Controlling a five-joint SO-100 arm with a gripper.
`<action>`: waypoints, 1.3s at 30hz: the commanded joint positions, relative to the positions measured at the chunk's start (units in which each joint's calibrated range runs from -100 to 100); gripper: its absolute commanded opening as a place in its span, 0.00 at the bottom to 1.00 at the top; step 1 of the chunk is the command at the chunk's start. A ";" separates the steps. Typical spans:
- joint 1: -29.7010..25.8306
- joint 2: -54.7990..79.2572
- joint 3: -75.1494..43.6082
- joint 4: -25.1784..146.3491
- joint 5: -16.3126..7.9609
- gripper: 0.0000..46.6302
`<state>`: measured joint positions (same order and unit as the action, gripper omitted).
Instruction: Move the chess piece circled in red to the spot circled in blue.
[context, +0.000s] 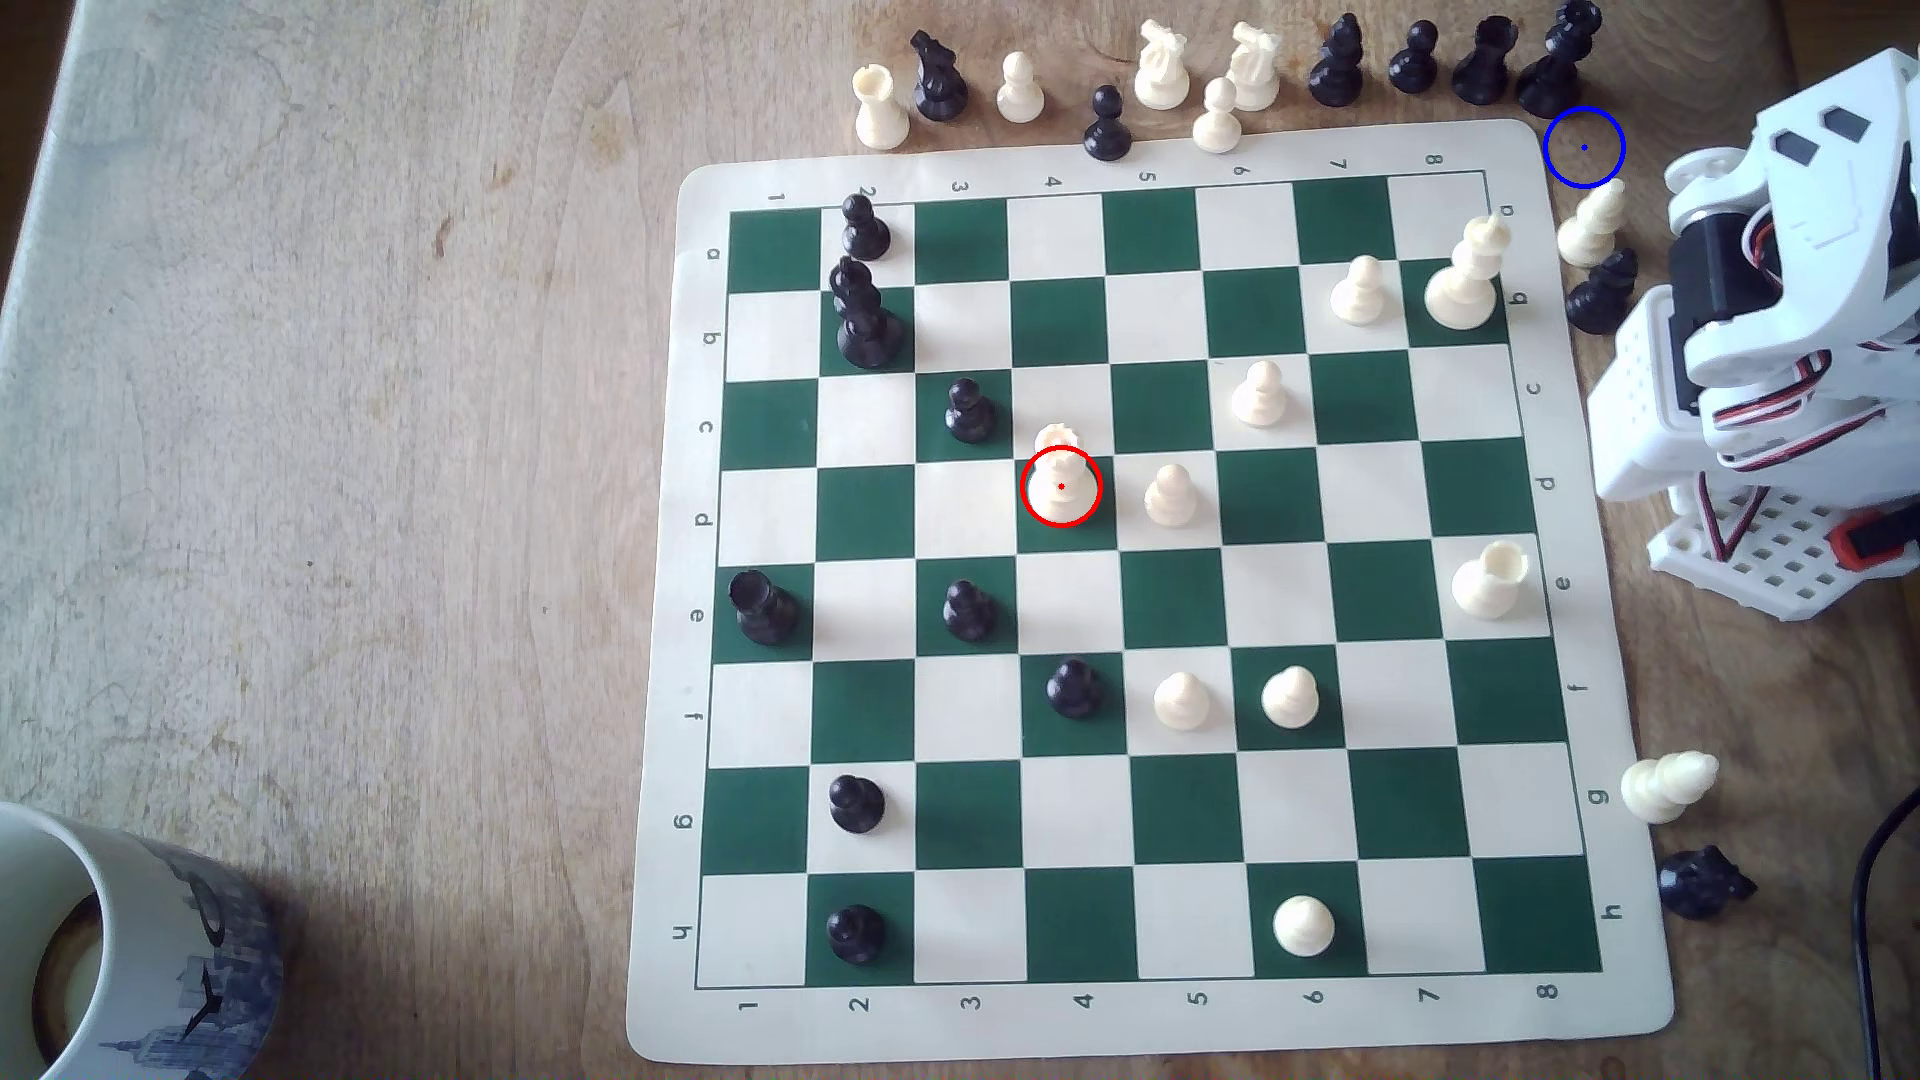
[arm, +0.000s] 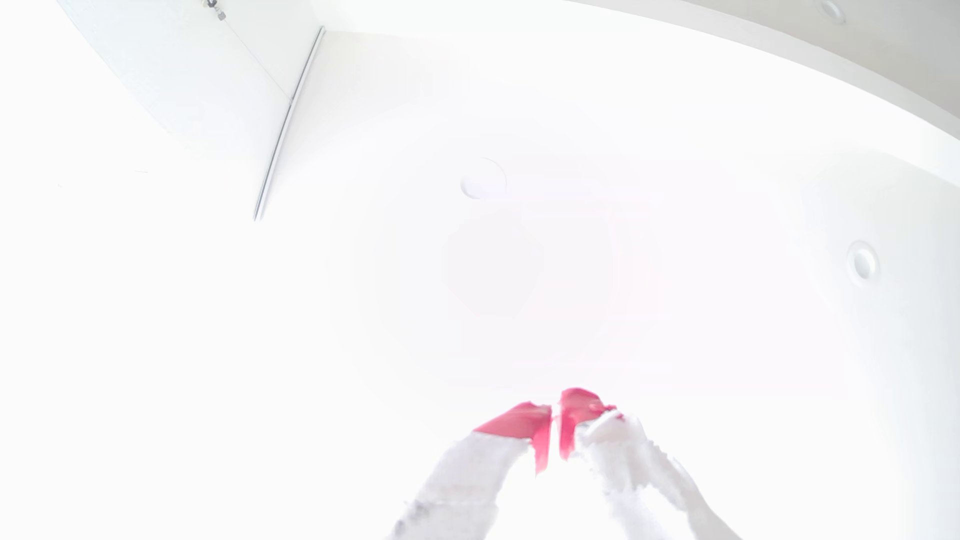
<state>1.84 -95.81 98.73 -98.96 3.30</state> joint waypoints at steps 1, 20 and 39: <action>-0.47 -0.03 1.17 -0.13 0.05 0.00; 0.62 0.06 -3.99 55.72 -0.29 0.00; -0.08 23.40 -35.63 115.51 -1.76 0.00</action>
<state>2.36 -78.05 71.98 12.91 1.98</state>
